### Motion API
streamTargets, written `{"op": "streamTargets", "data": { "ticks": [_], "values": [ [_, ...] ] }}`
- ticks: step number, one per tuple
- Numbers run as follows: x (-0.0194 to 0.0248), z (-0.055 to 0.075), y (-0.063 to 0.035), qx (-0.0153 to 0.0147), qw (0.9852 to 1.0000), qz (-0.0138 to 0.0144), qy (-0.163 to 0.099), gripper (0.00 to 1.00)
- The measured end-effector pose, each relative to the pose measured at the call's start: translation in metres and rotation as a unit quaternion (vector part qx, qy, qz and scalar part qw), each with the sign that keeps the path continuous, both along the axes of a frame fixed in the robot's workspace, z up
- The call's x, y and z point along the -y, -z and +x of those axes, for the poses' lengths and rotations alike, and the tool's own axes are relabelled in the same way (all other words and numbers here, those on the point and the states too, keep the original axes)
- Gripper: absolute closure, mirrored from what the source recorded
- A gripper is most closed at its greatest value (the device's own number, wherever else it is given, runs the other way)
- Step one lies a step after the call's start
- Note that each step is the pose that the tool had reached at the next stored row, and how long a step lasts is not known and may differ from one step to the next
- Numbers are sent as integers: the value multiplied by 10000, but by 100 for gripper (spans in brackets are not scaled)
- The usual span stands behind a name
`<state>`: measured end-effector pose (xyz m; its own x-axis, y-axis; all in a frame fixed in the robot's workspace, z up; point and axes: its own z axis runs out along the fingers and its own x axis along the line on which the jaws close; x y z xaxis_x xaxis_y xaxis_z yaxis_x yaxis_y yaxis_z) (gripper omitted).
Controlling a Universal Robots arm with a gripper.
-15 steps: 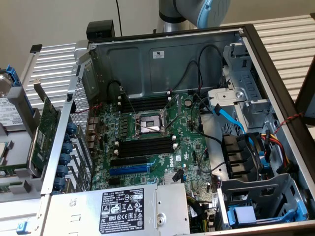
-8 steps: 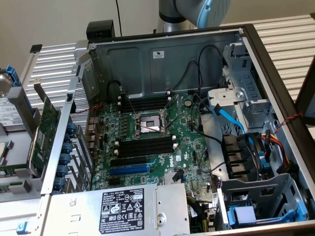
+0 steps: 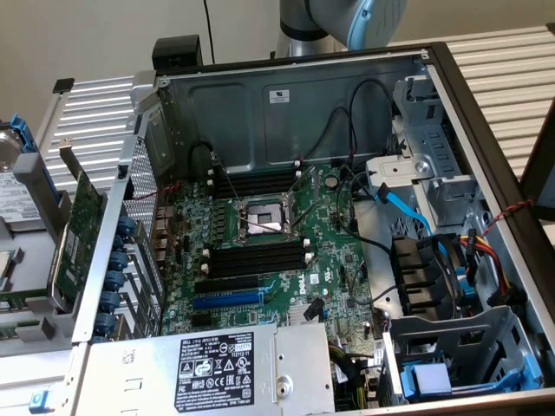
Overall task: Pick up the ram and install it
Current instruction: 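Pick up the ram and move it above insertion slot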
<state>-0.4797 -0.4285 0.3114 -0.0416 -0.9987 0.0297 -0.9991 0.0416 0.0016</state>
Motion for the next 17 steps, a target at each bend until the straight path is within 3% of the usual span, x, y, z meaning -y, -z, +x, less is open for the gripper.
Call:
{"op": "streamTargets", "data": {
  "ticks": [2, 7, 14, 17],
  "values": [
    [1, -4, 29, 23, 10000, 1, -9, 58],
    [21, -10, 119, 22, 10000, 0, -31, 58],
    [96, -10, 248, 22, 10000, 1, -60, 58],
    [108, -11, 302, 22, 9999, 4, -115, 58]
  ]
}}
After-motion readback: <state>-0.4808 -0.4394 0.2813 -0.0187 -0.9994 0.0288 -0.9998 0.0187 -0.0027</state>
